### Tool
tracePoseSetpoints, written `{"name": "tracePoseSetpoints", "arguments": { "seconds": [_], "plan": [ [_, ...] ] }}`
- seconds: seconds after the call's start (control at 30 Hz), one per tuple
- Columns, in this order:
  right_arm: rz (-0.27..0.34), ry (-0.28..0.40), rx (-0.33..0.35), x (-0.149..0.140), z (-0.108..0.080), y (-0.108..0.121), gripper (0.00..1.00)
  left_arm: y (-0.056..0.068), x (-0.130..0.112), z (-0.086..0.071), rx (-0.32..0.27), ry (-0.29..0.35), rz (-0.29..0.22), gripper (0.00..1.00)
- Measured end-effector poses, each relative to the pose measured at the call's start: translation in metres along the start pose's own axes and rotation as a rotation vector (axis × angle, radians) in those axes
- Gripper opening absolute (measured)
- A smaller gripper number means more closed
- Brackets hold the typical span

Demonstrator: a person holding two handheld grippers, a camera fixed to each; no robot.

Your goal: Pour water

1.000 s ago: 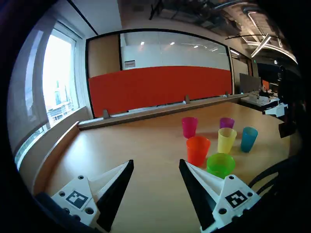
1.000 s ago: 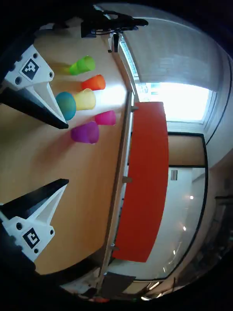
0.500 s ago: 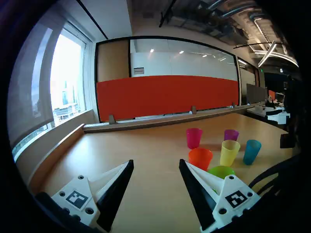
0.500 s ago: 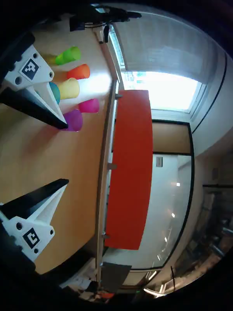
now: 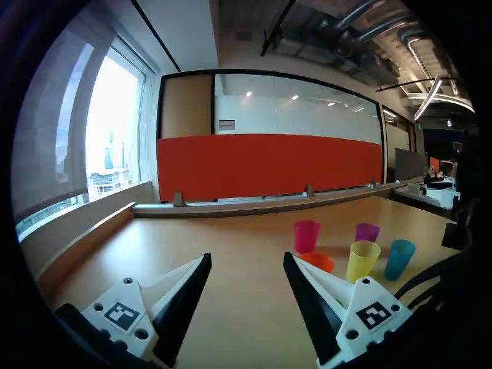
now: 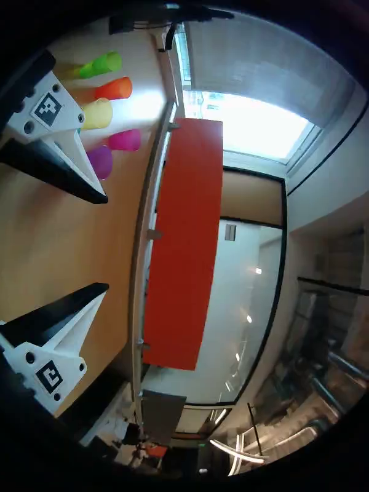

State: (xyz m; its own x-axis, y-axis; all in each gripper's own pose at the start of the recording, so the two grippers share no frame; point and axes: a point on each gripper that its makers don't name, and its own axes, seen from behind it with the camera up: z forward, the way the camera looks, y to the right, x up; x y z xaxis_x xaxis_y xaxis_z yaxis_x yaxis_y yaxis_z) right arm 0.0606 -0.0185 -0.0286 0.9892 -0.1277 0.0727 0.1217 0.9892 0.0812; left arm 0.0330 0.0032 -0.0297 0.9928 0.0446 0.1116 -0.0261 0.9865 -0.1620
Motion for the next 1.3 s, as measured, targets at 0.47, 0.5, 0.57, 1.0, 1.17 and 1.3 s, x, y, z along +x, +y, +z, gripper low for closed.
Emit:
{"name": "tracePoseSetpoints", "arguments": {
  "seconds": [0.47,0.5,0.57,1.0,1.17,1.3],
  "plan": [
    [0.046,0.030,-0.092,0.000,0.002,0.022,0.99,-0.003,0.006,0.003,0.077,0.076,0.001,0.86],
    [0.056,0.029,-0.096,-0.001,0.002,0.024,0.99,-0.003,0.007,0.003,0.081,0.080,0.005,0.86],
    [0.077,0.025,-0.102,-0.002,0.002,0.026,0.99,-0.003,0.008,0.003,0.088,0.089,0.016,0.86],
    [0.178,0.071,-0.157,0.014,-0.006,0.051,0.99,-0.004,0.002,0.005,0.134,0.130,0.003,0.86],
    [0.178,0.064,-0.180,0.012,-0.007,0.056,0.99,-0.005,0.003,0.005,0.150,0.150,0.016,0.86],
    [0.165,0.064,-0.178,0.012,-0.007,0.052,0.99,-0.005,0.001,0.007,0.161,0.153,0.025,0.86]
  ]
}}
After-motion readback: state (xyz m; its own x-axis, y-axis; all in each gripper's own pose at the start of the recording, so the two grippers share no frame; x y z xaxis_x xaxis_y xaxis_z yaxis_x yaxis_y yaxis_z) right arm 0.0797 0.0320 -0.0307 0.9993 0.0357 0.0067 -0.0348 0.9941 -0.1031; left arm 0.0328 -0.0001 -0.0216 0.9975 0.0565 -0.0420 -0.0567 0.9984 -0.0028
